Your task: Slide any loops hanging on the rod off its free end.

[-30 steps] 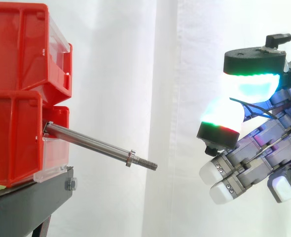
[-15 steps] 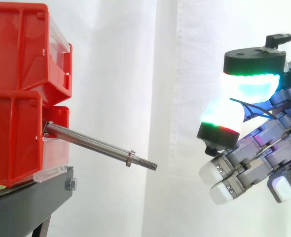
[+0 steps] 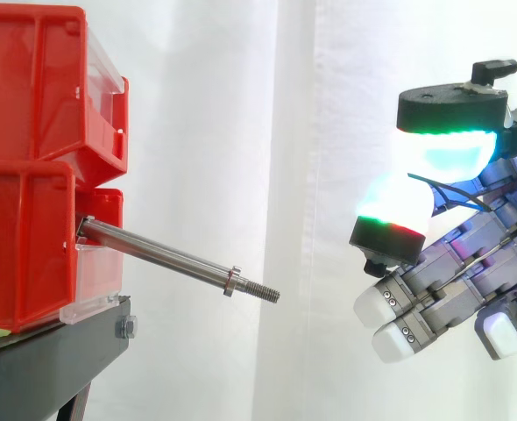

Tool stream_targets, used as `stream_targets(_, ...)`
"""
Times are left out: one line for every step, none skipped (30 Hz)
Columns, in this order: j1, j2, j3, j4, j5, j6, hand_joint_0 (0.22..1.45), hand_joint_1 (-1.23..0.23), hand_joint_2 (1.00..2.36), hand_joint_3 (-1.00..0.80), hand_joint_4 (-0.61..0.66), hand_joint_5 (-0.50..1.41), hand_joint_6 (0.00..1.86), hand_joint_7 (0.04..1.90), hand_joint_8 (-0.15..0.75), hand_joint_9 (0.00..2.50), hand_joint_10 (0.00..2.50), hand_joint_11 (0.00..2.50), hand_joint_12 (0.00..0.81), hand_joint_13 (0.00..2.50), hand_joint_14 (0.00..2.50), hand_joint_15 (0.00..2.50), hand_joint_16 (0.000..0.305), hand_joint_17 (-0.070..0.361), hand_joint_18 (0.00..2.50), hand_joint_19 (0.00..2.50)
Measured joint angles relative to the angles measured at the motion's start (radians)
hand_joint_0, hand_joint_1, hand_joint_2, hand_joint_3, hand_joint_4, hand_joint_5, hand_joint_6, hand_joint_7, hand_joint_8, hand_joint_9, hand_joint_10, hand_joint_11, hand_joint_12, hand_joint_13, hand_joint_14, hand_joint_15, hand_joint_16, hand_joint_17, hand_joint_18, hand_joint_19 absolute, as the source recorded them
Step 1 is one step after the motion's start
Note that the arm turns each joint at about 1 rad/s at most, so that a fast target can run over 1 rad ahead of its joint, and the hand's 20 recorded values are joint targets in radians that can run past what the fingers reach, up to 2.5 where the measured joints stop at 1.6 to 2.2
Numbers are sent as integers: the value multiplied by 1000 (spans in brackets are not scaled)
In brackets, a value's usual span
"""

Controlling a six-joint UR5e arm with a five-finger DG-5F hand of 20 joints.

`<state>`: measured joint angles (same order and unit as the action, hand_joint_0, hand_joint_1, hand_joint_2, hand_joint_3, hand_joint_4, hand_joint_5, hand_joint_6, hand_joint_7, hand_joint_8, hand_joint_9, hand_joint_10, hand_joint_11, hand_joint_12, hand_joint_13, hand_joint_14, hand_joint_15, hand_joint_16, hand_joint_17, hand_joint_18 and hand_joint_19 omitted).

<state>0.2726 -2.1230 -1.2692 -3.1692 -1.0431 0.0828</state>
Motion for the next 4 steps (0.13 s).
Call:
stream_targets(0, 0, 0, 0, 0, 0, 609, -753, 1015, -84, 95, -149, 825, 1165, 277, 567, 2, 94, 374, 511, 0, 45, 57, 128, 752, 570)
stream_targets(0, 0, 0, 0, 0, 0, 609, -753, 1015, -84, 95, -149, 825, 1165, 277, 567, 2, 94, 374, 511, 0, 45, 57, 128, 752, 570)
stream_targets(0, 0, 0, 0, 0, 0, 610, -753, 1015, -90, 97, -149, 825, 1164, 278, 568, 2, 88, 374, 511, 0, 45, 57, 128, 751, 572)
stream_targets(0, 0, 0, 0, 0, 0, 609, -753, 1016, -88, 96, -149, 825, 1168, 277, 567, 2, 88, 374, 511, 0, 51, 57, 127, 750, 580)
